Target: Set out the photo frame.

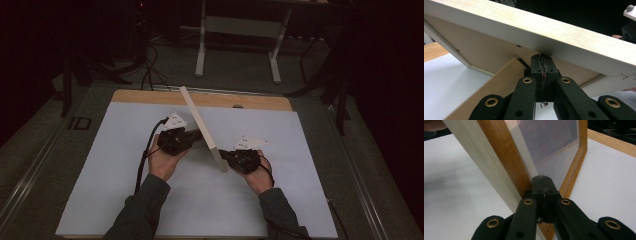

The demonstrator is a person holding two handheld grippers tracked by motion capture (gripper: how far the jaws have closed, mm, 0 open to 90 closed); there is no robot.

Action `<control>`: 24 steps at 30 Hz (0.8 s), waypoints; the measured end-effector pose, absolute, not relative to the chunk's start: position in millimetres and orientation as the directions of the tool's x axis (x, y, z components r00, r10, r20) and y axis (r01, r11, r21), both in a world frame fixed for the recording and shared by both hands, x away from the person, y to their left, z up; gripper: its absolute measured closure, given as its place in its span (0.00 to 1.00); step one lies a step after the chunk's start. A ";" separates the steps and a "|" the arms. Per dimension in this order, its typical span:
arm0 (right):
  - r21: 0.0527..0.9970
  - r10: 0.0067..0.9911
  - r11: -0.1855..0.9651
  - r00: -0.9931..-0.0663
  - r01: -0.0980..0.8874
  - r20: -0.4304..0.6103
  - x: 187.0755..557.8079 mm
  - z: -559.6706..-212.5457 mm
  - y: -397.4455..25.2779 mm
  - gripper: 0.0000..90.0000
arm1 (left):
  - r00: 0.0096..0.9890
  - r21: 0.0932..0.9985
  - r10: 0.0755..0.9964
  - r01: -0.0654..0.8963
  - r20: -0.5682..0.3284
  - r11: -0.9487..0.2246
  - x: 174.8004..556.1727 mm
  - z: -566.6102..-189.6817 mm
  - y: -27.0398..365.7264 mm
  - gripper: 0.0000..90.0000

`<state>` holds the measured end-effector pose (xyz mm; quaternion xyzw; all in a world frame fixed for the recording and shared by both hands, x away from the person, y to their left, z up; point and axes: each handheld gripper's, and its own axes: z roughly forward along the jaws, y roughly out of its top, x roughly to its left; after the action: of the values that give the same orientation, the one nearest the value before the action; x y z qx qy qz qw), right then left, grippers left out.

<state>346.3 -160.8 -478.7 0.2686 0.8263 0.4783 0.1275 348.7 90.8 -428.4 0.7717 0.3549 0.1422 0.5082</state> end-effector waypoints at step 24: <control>0.865 0.537 0.397 -0.842 0.306 0.052 343.8 -476.2 -142.8 1.00 | 0.723 0.883 0.677 0.398 -0.137 -0.247 348.6 -428.5 88.4 1.00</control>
<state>343.8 -142.8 -476.2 0.2546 0.8274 0.4864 0.1185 348.6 88.4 -428.5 0.7775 0.3456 0.1372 0.5072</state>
